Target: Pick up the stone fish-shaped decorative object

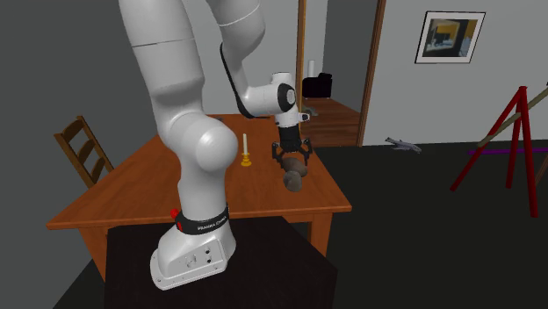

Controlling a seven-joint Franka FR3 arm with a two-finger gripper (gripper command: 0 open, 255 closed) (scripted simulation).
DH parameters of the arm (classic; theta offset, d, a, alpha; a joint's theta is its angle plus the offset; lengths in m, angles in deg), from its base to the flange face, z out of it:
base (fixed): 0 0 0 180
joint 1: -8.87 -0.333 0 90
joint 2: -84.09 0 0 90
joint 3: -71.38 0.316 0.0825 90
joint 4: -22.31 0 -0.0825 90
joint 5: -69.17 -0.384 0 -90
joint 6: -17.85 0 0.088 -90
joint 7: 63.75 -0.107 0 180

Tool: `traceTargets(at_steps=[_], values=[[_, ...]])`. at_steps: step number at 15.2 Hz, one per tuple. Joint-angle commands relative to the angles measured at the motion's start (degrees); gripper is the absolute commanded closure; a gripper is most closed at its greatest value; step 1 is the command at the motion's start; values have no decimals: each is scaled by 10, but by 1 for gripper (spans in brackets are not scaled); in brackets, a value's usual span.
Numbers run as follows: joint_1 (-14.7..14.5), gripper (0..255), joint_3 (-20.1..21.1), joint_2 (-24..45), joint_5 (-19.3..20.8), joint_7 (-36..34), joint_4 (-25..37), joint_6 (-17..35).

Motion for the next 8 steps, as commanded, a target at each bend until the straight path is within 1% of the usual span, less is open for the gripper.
traceTargets(at_steps=[1,3,5,6,8], values=[[5,0,2,19,16,-13,-1,19],[10,0,3,38,34,-29,-1,36],[11,0,3,44,40,-33,-1,41],[12,255,3,44,40,-33,0,41],[12,255,3,44,40,-33,0,41]])
